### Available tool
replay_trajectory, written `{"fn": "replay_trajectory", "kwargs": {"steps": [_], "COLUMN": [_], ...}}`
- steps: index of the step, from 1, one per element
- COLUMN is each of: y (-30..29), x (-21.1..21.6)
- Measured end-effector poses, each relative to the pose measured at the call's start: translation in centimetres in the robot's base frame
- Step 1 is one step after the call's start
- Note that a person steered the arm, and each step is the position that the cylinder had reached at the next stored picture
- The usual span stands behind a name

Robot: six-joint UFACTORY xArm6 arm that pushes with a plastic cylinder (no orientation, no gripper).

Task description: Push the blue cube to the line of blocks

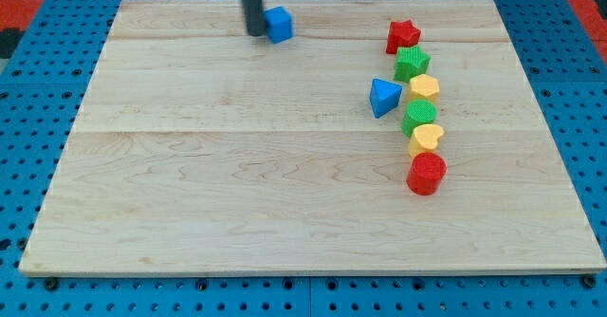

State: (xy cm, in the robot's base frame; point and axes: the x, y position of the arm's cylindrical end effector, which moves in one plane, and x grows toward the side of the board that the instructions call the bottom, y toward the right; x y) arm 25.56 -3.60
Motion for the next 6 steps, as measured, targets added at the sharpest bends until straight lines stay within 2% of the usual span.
{"fn": "replay_trajectory", "kwargs": {"steps": [1, 3, 4, 6], "y": [4.7, -2.7, 2.6, 17.1], "x": [-0.5, -0.6, -3.5, -3.5]}}
